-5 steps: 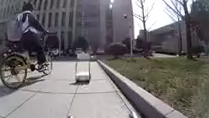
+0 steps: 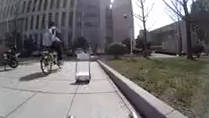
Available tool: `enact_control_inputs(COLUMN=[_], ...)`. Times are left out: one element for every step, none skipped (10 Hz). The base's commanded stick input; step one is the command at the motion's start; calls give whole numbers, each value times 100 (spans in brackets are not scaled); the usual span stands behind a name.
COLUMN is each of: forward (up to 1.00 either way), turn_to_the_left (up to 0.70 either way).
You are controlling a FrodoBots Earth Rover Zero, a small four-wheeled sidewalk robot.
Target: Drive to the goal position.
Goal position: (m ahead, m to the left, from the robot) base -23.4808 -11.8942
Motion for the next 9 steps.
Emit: enact_control_inputs(forward=[0, 0, 0, 0, 0, 0, 0, 0, 0], turn_to_the_left=[70, 70, 70, 70, 70, 70, 70, 70, 70])
